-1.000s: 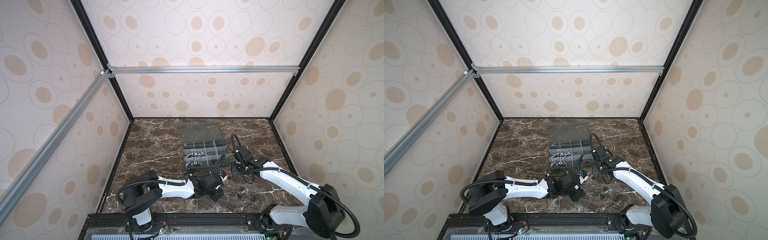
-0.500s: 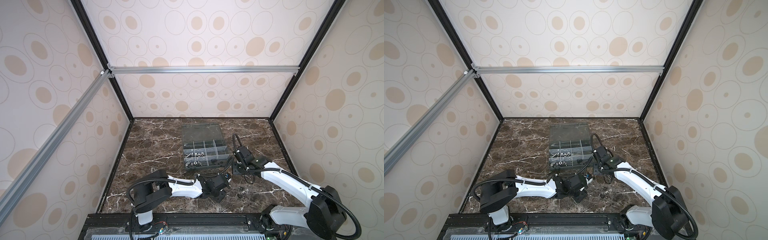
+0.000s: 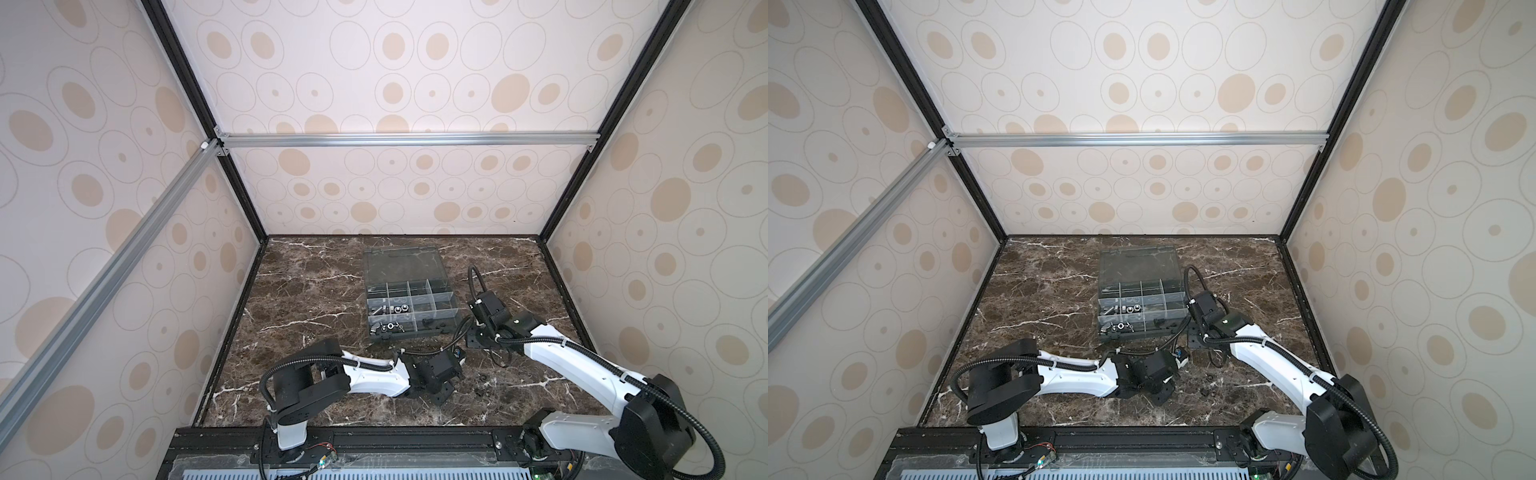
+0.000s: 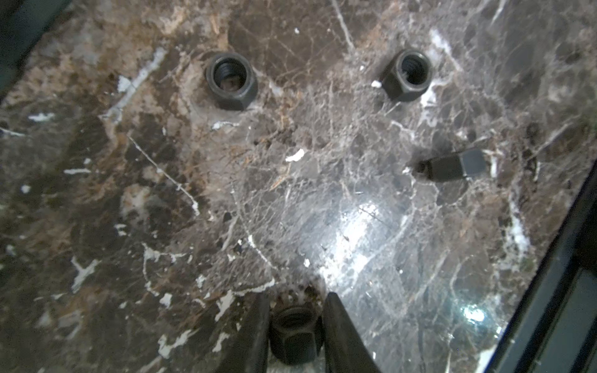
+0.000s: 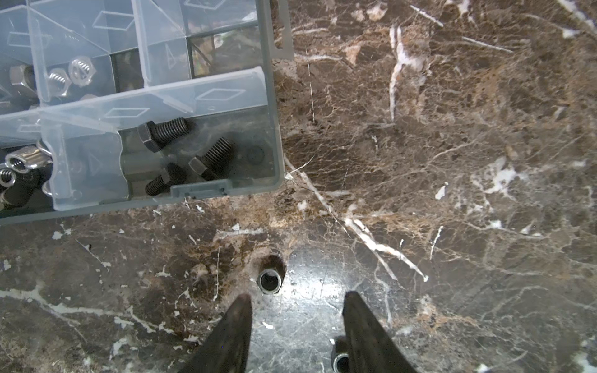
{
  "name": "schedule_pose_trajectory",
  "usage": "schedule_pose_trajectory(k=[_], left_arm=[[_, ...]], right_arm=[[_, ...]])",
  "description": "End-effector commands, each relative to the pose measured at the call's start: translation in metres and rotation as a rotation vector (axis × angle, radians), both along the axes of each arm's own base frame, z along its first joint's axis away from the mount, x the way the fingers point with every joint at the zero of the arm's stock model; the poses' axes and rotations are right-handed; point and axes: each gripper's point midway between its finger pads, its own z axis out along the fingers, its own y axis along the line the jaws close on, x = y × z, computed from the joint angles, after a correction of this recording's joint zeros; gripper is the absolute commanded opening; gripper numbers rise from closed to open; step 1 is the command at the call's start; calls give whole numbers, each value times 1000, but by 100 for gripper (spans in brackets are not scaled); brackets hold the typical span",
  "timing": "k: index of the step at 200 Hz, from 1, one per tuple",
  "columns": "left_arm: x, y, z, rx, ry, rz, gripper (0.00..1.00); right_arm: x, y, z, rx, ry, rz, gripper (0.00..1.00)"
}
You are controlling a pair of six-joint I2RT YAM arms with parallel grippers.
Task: Sort the screws and nuts into containers
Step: Pick up the screw from the bottom-center of the table, then place the screw into the container.
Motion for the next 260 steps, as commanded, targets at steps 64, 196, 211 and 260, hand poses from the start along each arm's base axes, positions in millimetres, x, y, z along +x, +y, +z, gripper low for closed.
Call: schedule_pose_trajectory(k=[64,196,211,260], left_arm=[[-1,-2,11,-14,-43,-14,19],[89,14,99,-125,-226,124,16],[116,18,114,-156,-249,159,16],[196,35,133,-163,-308,261,16]], right_arm=[[-5,-11,1,-20,4,-21,49],[-6,-17,7,-18,-14,-32,49],[-7,-17,8,-21,-14,-33,49],[-10,-19,10,-10,-16,-43,49]])
